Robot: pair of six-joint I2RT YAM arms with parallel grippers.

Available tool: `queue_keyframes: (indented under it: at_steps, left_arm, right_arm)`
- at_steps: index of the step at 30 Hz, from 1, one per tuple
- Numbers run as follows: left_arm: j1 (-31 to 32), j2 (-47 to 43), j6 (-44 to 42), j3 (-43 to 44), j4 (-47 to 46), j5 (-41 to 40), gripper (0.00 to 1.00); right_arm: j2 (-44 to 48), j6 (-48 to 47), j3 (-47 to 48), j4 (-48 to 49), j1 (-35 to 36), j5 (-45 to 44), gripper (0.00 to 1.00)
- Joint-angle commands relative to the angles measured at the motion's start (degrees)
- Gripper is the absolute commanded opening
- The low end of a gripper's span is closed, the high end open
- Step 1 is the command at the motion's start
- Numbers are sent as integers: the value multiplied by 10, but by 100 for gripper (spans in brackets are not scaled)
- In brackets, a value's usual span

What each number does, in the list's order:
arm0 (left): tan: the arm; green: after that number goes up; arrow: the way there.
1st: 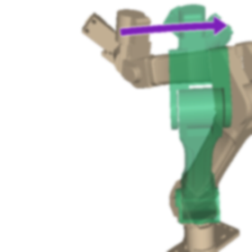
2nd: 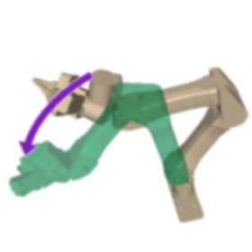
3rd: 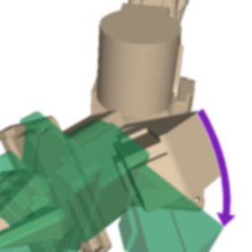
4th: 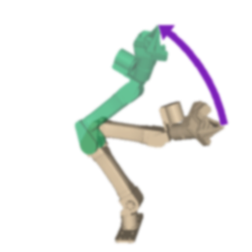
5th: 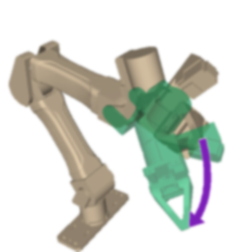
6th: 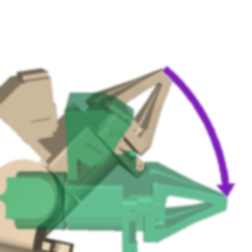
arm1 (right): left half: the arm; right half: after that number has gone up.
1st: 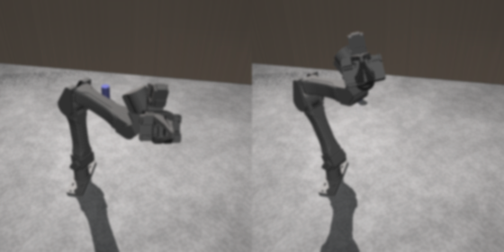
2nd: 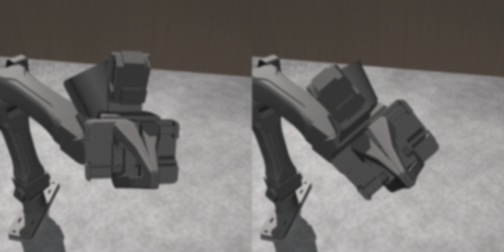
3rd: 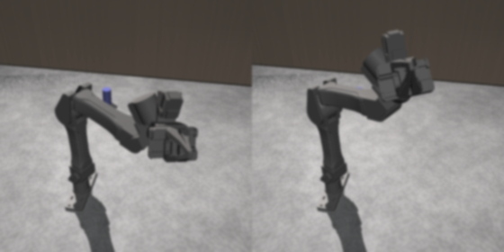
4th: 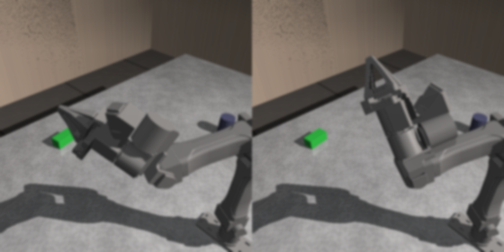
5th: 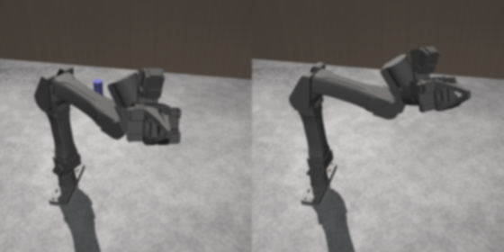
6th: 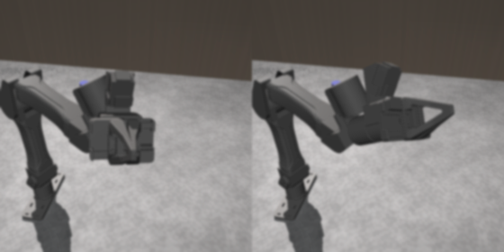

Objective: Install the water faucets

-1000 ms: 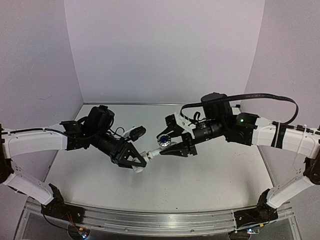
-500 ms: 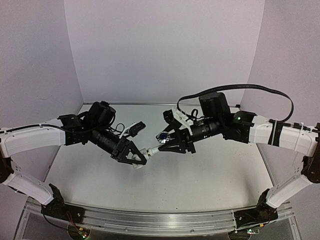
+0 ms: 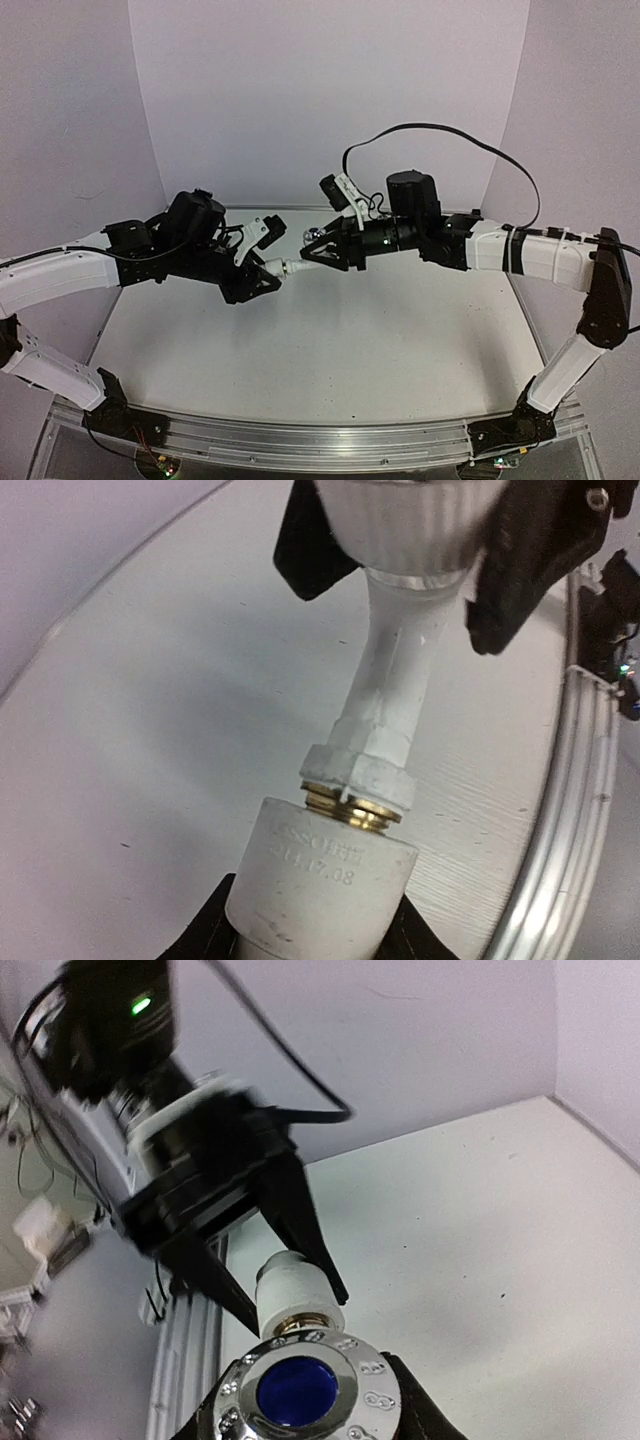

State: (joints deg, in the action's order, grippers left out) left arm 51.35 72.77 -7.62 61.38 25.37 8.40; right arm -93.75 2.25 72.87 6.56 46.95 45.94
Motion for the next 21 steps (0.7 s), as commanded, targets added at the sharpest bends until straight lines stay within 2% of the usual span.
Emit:
queue_keyframes:
  at_steps: [1, 4, 8, 12, 14, 15, 21]
  left_arm:
    - [-19, -9, -217, -4, -275, -203, 0]
    - [-19, 2, -283, -8, -319, -201, 0]
    - [-19, 24, -320, -9, -333, -200, 0]
    - [-19, 22, -317, -26, -335, -186, 0]
    - [-19, 12, -303, -39, -335, -179, 0]
    - [-19, 6, -296, -47, -335, -177, 0]
    - [-18, -57, -212, -95, -334, -174, 0]
  right_arm:
    - [-28, 343, 63, 20, 22, 43, 0]
    - [-38, 500, 73, 20, 14, 31, 0]
    - [-44, 683, 64, 26, 2, 12, 0]
    - [-33, 761, 52, 28, -3, -19, 0]
    - [-24, 768, 44, 28, -8, -34, 4]
    - [-20, 766, 39, 28, -12, -41, 10]
    - [21, 694, -7, 29, -34, -72, 76]
